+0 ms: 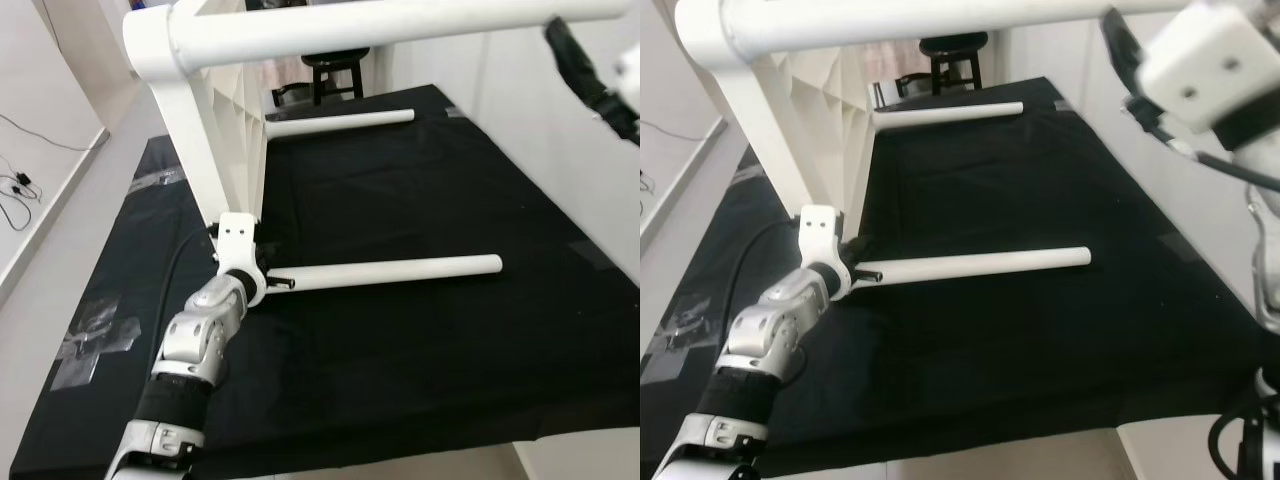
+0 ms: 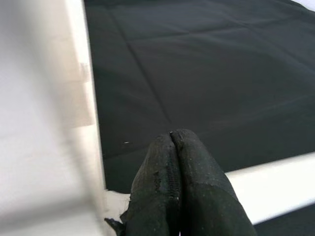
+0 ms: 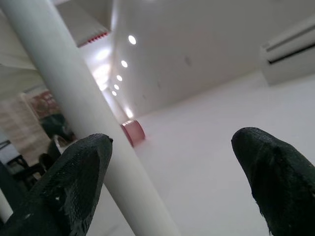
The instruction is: Building children table
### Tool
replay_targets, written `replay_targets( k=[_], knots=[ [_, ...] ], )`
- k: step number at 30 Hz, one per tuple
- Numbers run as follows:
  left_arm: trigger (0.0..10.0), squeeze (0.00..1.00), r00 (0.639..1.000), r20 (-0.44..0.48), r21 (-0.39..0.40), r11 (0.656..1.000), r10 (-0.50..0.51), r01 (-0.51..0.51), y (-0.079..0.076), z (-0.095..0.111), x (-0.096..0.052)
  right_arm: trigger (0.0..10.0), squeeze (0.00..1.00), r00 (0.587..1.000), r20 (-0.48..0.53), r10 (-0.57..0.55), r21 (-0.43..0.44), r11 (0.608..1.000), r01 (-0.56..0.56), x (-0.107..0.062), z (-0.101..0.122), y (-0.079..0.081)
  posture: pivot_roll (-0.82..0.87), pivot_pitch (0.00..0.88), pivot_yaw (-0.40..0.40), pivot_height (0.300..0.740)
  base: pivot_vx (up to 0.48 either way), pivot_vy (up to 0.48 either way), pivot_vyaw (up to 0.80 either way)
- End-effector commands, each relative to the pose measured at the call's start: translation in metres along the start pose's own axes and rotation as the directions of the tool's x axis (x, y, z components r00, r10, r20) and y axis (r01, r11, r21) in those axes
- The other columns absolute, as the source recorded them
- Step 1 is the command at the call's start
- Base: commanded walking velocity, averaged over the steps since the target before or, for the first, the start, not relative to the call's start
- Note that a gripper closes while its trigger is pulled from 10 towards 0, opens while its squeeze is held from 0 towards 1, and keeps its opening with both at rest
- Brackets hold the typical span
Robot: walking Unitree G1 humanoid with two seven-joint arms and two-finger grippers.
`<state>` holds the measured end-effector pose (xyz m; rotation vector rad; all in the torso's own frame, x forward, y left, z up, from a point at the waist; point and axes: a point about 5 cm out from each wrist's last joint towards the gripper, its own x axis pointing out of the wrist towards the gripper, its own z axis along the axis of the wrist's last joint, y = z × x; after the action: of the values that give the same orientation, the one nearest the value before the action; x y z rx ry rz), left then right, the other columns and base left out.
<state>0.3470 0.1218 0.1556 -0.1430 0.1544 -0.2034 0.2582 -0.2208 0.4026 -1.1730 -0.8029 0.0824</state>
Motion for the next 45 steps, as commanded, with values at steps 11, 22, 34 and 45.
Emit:
replay_targets(
  k=[11, 22, 34, 45],
  knots=[
    [10.0, 0.00, 0.995, -0.006, -0.042, 0.994, 0.096, -0.096, 0.011, -0.009, -0.002, 10.0, 0.00, 0.987, 0.132, 0.088, -0.052, 0.995, -0.082, 0.031, 0.015, 0.005, -0.16, 0.097, 0.058, 0.740, 0.000, 0.000, 0.00],
    [10.0, 0.00, 0.991, -0.003, -0.057, 0.989, 0.136, -0.136, 0.009, -0.011, -0.003, 10.0, 0.00, 0.934, 0.178, 0.308, -0.074, 0.951, -0.300, 0.050, 0.017, 0.019, -0.16, 0.111, 0.032, 0.740, 0.000, 0.000, 0.00],
    [10.0, 0.00, 0.989, 0.008, -0.072, 0.986, 0.149, -0.148, 0.007, -0.010, -0.003, 10.0, 0.00, 0.886, 0.083, 0.456, -0.036, 0.890, -0.455, 0.052, -0.007, 0.025, -0.15, 0.115, 0.024, 0.740, 0.000, 0.000, 0.00],
    [10.0, 0.00, 0.983, 0.031, -0.053, 0.982, 0.184, -0.182, 0.012, -0.005, -0.002, 10.0, 0.00, 0.922, -0.066, 0.381, -0.103, 0.917, -0.386, 0.061, -0.026, 0.012, -0.15, 0.109, 0.025, 0.740, 0.000, 0.000, 0.00]
  ],
)
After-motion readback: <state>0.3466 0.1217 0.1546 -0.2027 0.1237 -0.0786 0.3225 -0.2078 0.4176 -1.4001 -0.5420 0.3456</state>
